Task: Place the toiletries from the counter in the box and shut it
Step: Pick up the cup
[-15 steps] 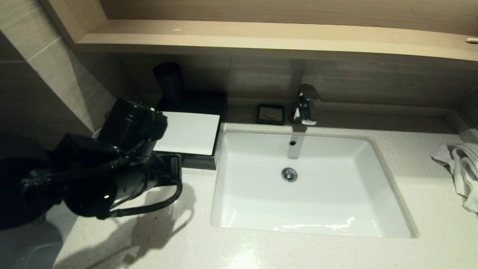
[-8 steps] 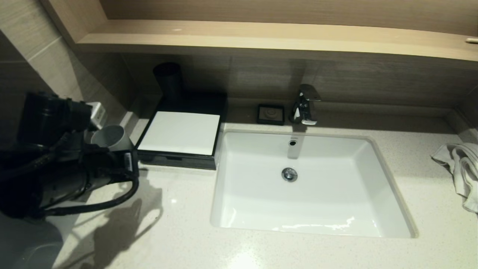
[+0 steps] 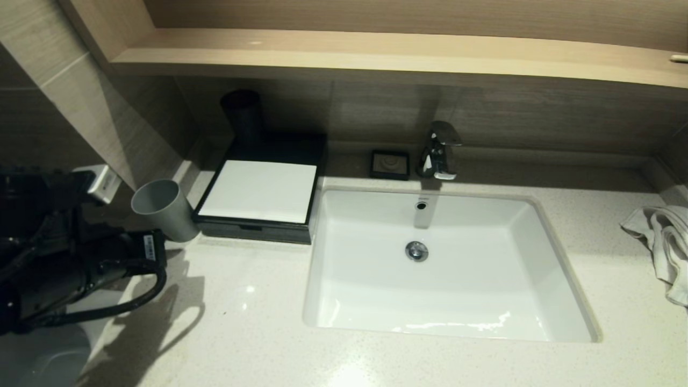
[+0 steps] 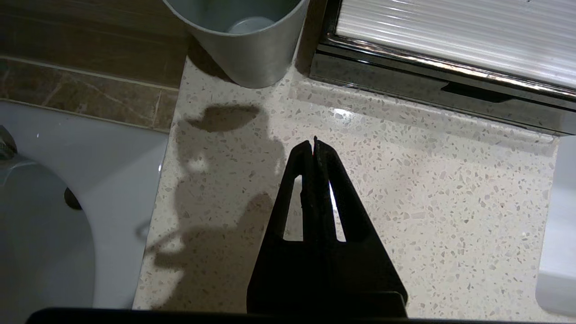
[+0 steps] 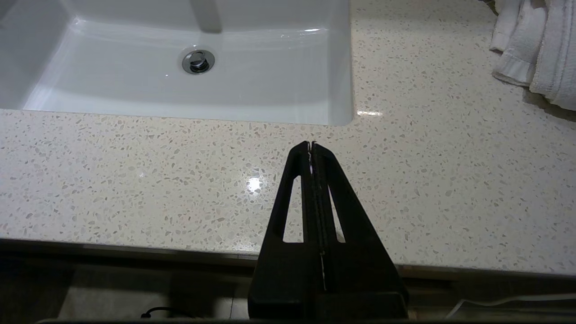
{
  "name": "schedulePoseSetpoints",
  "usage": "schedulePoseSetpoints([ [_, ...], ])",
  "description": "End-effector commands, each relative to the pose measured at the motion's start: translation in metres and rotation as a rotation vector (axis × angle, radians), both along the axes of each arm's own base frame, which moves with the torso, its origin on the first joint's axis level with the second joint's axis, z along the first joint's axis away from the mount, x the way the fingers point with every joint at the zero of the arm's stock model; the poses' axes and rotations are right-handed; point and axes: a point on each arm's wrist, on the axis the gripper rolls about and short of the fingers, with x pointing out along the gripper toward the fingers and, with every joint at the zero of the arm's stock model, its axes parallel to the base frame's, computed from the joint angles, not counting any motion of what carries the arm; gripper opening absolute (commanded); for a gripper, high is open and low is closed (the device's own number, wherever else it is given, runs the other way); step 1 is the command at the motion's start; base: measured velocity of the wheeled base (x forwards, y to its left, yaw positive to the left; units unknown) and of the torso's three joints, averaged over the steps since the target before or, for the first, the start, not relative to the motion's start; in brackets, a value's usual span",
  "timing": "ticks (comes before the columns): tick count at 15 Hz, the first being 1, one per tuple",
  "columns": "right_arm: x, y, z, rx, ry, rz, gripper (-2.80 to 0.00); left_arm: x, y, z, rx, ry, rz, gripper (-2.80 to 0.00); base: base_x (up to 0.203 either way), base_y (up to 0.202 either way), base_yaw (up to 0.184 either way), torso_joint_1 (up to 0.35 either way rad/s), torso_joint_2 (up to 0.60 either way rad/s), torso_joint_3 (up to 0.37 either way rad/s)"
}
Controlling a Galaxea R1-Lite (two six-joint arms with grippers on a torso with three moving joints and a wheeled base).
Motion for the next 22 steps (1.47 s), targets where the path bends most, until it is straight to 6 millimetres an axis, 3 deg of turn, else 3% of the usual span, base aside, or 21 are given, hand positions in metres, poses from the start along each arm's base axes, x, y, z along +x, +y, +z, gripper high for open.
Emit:
schedulePoseSetpoints([
  [1, 0.0, 0.0, 0.0, -0.001, 0.0, 0.001, -2.8, 0.0, 0.003, -0.005, 0.002, 0.014, 0.013, -2.8, 0.0, 0.0, 0.0, 0.0, 0.0, 0.0],
  [5, 0.0, 0.0, 0.0, -0.001, 0.0, 0.0, -2.8, -0.001, 0.008, -0.007, 0.003, 0.021, 0.036, -2.8, 0.0, 0.0, 0.0, 0.0, 0.0, 0.0],
  [6, 0.0, 0.0, 0.0, -0.001, 0.0, 0.001, -2.8, 0.0, 0.008, -0.008, 0.001, 0.019, 0.04, 0.0, 0.0, 0.0, 0.0, 0.0, 0.0, 0.0],
  [11, 0.0, 0.0, 0.0, -0.001, 0.0, 0.0, -2.8, 0.007, 0.008, -0.009, -0.005, -0.024, 0.044, 0.0, 0.0, 0.0, 0.0, 0.0, 0.0, 0.0],
  [22, 0.0, 0.0, 0.0, -0.001, 0.0, 0.0, -2.8, 0.035, 0.03, -0.016, 0.011, -0.117, 0.134, 0.0, 0.0, 0.0, 0.0, 0.0, 0.0, 0.0],
])
